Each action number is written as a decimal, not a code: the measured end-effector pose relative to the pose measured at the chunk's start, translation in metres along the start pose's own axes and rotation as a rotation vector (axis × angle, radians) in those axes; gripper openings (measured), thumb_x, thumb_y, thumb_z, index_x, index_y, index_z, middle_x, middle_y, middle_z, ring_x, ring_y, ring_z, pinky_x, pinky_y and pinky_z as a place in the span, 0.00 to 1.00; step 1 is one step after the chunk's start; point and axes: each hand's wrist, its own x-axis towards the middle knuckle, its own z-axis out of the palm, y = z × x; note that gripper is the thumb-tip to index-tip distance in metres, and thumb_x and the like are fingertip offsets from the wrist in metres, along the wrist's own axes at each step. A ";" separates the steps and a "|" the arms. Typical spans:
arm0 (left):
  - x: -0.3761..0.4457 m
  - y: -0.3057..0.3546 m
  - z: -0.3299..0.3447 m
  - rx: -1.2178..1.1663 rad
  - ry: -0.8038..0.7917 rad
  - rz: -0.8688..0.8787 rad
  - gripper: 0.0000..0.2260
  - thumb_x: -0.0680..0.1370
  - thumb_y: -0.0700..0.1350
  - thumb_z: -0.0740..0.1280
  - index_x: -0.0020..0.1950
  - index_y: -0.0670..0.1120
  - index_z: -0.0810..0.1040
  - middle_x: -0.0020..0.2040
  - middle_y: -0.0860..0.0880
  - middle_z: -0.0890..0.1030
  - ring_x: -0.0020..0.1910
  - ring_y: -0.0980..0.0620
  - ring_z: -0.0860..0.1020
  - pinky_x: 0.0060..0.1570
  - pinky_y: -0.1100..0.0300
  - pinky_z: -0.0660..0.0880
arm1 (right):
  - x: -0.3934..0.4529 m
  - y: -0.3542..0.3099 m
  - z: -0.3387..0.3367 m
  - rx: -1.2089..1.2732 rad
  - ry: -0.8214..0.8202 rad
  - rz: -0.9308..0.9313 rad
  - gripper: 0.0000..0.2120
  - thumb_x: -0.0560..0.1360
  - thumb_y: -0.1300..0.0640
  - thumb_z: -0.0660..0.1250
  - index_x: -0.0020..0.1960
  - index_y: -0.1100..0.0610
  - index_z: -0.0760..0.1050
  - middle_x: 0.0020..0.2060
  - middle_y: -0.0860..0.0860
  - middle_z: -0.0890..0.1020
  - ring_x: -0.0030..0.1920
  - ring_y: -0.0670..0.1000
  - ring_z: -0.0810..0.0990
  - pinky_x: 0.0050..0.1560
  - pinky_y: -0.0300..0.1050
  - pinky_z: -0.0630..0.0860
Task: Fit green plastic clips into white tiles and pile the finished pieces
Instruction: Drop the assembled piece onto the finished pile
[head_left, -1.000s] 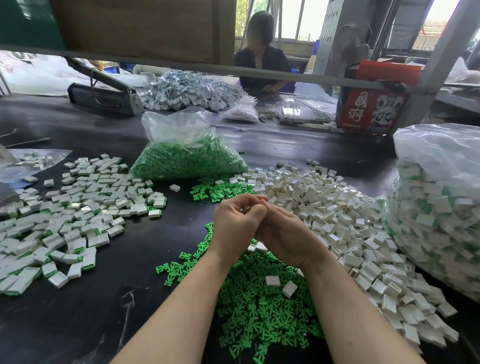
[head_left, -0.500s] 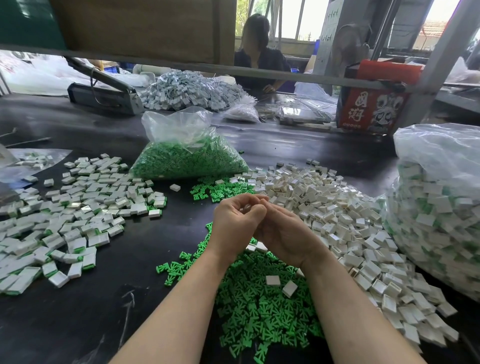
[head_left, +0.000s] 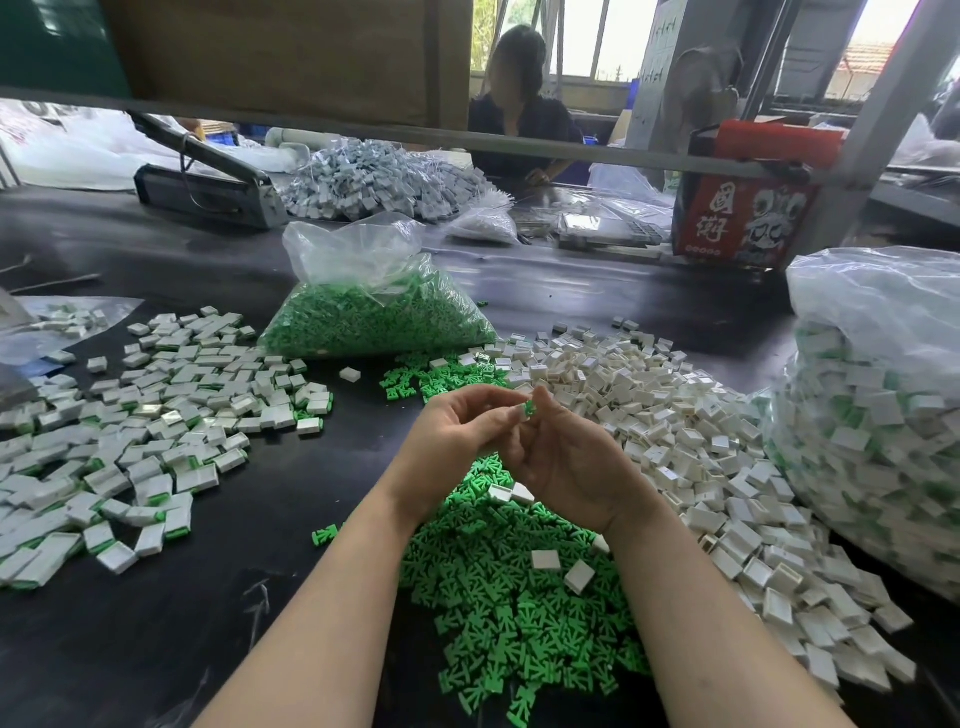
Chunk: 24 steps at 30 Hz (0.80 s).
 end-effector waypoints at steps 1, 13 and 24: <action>0.000 0.000 0.000 -0.003 -0.003 0.007 0.07 0.80 0.34 0.64 0.51 0.42 0.81 0.31 0.49 0.79 0.31 0.55 0.78 0.41 0.63 0.78 | 0.000 0.000 0.001 0.008 -0.007 -0.004 0.18 0.81 0.47 0.53 0.48 0.62 0.73 0.33 0.53 0.78 0.35 0.48 0.76 0.36 0.37 0.70; 0.000 0.001 -0.005 0.066 0.076 0.047 0.04 0.72 0.48 0.72 0.45 0.51 0.86 0.44 0.49 0.86 0.46 0.53 0.83 0.46 0.65 0.77 | -0.001 -0.007 -0.001 -0.321 0.175 -0.032 0.20 0.75 0.42 0.62 0.51 0.59 0.76 0.34 0.54 0.76 0.33 0.49 0.71 0.30 0.38 0.65; 0.003 -0.001 -0.004 0.030 0.215 -0.035 0.09 0.76 0.40 0.71 0.39 0.50 0.87 0.35 0.47 0.85 0.36 0.52 0.83 0.41 0.59 0.82 | 0.006 -0.006 0.008 -0.924 0.406 -0.353 0.14 0.82 0.55 0.61 0.37 0.53 0.71 0.29 0.47 0.68 0.32 0.51 0.65 0.34 0.51 0.62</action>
